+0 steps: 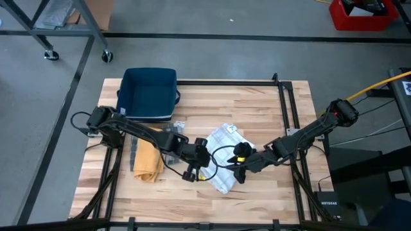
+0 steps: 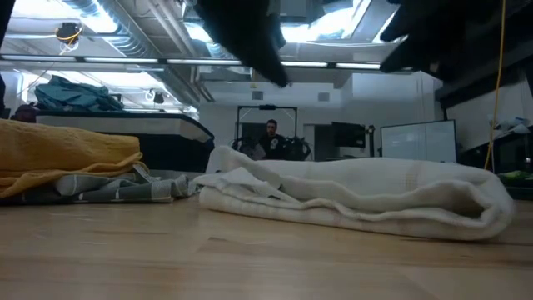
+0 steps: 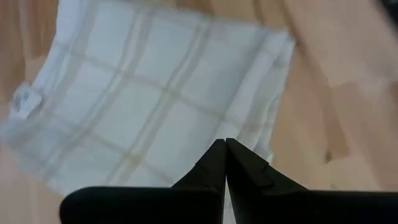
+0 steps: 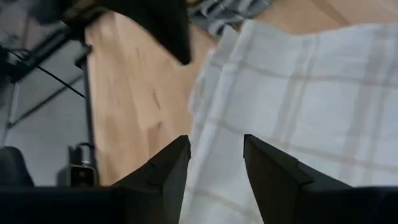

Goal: Fold towel
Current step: Stack the stacked towels on top of the white towel

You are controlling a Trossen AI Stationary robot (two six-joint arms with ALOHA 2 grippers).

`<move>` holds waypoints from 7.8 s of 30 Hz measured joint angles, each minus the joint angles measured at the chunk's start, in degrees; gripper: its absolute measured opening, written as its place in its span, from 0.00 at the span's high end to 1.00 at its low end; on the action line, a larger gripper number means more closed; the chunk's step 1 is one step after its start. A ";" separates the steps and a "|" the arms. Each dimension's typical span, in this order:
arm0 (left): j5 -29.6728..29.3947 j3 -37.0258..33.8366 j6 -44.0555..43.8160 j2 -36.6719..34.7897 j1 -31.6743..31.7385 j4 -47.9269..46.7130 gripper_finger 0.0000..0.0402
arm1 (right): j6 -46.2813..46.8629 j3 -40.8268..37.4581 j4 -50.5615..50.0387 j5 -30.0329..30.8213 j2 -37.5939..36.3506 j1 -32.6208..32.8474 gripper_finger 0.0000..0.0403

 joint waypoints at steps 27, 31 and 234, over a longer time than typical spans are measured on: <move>-10.99 -0.02 -29.30 -1.42 2.65 -60.21 0.99 | -0.17 1.42 35.96 -7.68 17.04 -10.18 0.41; -13.09 -0.02 -35.39 -5.63 1.17 -61.13 0.99 | -1.53 3.60 35.95 -7.66 19.31 -11.62 0.41; -14.54 -46.94 -90.14 -47.55 -12.03 -11.40 1.00 | -4.55 39.63 25.48 -27.20 45.11 -28.57 0.96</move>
